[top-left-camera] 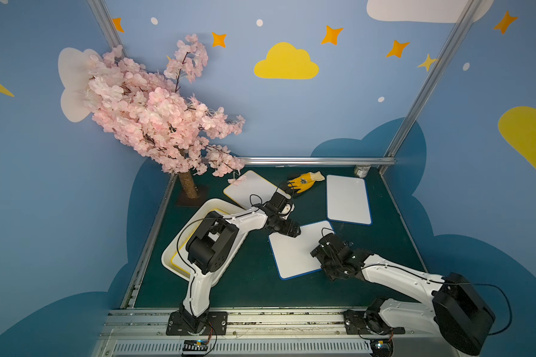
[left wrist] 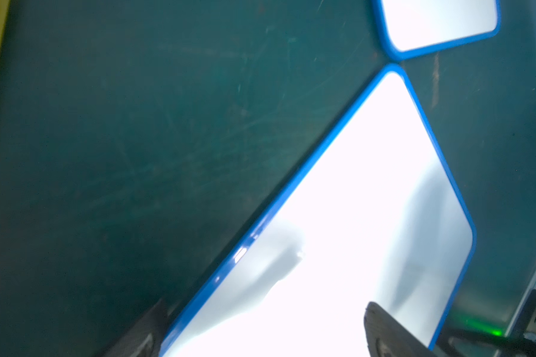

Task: Put the whiteboard into the storage box
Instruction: Adjust the whiteboard at the center of the board, then pick up the whiteboard at the center of the board.

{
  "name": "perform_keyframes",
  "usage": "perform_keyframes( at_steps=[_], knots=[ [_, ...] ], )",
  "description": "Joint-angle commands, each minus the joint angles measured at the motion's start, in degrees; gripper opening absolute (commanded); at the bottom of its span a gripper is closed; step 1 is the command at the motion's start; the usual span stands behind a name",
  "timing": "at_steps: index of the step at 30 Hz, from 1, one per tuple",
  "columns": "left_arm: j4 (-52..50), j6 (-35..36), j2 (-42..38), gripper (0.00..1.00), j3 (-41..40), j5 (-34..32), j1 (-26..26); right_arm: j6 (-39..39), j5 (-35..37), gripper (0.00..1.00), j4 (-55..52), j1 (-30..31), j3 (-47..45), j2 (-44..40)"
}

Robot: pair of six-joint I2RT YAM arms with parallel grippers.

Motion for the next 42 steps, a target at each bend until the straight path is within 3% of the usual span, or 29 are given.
perform_keyframes(
  at_steps=[1,9,16,22,34,42],
  knots=[
    [-5.66,-3.74,-2.16,0.99,-3.93,2.1,-1.29,-5.58,1.58,0.88,3.13,-1.51,0.69,3.35],
    [-5.41,-6.12,-6.02,0.99,-8.32,2.53,-3.76,-14.88,-3.94,0.88,8.32,-4.16,6.17,11.54],
    [-5.39,-7.3,-8.2,0.99,-10.01,2.55,-4.48,-21.58,-7.09,0.88,6.07,-6.48,13.98,18.99],
    [-5.78,-7.49,-8.33,1.0,-9.64,1.53,-4.25,-24.42,-7.74,0.88,6.19,-8.2,14.2,19.88],
    [-8.22,-10.81,-5.35,1.0,-3.68,-7.94,-3.46,-23.25,3.08,0.88,0.0,-6.43,9.94,14.9],
    [-6.53,-12.65,-3.51,1.0,-0.88,-13.62,-3.61,-16.45,12.29,0.88,-6.61,-0.29,11.29,16.53]
  ],
)
